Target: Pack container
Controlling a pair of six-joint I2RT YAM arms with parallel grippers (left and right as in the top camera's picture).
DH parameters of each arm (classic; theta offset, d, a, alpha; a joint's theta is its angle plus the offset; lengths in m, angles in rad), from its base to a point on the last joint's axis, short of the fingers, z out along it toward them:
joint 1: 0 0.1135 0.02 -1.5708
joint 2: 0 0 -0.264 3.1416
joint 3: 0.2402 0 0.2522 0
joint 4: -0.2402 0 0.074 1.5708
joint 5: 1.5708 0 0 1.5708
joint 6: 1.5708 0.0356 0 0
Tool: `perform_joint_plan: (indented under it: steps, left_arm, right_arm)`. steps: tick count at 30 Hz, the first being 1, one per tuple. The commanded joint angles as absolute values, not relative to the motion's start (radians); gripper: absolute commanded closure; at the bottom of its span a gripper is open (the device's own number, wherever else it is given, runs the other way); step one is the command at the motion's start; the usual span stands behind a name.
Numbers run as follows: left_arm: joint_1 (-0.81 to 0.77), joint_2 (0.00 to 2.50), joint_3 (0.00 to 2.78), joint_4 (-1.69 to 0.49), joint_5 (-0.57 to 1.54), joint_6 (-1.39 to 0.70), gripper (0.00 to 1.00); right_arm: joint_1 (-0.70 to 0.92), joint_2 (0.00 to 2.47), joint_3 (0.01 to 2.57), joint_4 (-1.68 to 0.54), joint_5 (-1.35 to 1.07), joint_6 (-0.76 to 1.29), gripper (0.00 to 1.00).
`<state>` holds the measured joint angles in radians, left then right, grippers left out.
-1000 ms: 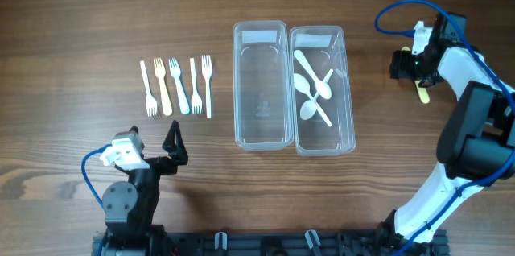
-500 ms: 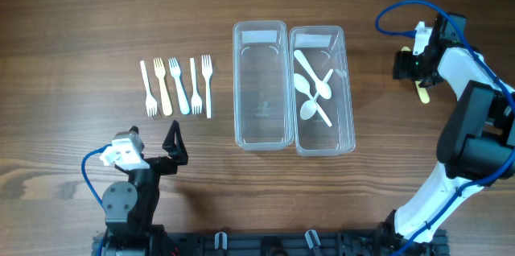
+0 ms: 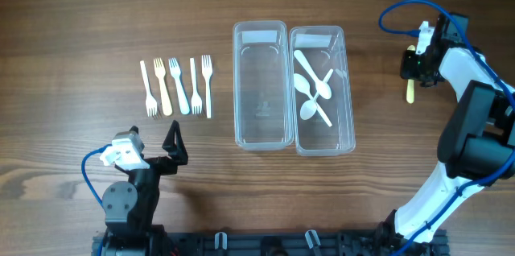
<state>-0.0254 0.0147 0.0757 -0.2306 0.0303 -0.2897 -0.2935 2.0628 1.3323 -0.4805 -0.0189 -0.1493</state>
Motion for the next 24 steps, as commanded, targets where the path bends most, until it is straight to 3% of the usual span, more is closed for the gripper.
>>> perform_joint_plan:
  steps: [1, 24]
  left_arm:
    - [-0.031, 0.007, 0.069, -0.226, 0.025, -0.266, 0.00]
    - [-0.031, 0.007, 0.069, -0.226, 0.025, -0.266, 0.00]
  right_arm:
    - [-0.297, 2.149, 1.299, -0.483, -0.096, -0.114, 0.96]
    - [-0.260, 1.776, 1.309, -0.579, -0.324, -0.075, 0.96]
